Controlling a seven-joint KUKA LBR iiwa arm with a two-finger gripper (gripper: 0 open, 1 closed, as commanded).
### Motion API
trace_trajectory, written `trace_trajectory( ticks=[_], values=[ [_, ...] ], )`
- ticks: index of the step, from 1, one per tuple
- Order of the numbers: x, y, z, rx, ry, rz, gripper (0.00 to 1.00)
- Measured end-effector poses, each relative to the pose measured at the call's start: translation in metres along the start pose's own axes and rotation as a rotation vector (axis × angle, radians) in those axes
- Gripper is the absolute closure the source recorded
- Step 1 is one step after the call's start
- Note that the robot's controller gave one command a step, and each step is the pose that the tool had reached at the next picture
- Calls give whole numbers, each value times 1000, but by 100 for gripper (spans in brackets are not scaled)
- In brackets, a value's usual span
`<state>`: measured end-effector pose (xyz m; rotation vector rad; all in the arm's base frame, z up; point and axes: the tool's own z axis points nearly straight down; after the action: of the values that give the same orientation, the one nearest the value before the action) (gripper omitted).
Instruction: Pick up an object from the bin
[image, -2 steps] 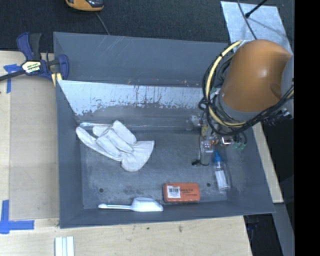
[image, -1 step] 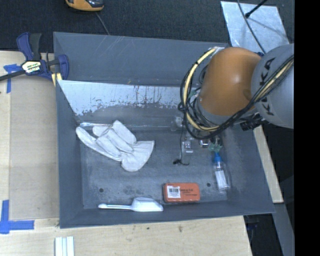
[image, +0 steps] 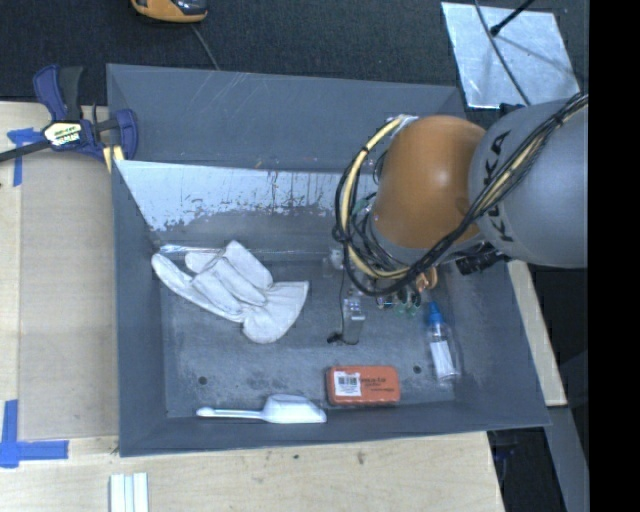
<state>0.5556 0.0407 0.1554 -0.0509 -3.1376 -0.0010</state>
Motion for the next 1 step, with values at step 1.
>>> trace_trajectory(
  ticks=[1],
  values=[
    [-27,23,20,1,-17,-106,0]
  ],
)
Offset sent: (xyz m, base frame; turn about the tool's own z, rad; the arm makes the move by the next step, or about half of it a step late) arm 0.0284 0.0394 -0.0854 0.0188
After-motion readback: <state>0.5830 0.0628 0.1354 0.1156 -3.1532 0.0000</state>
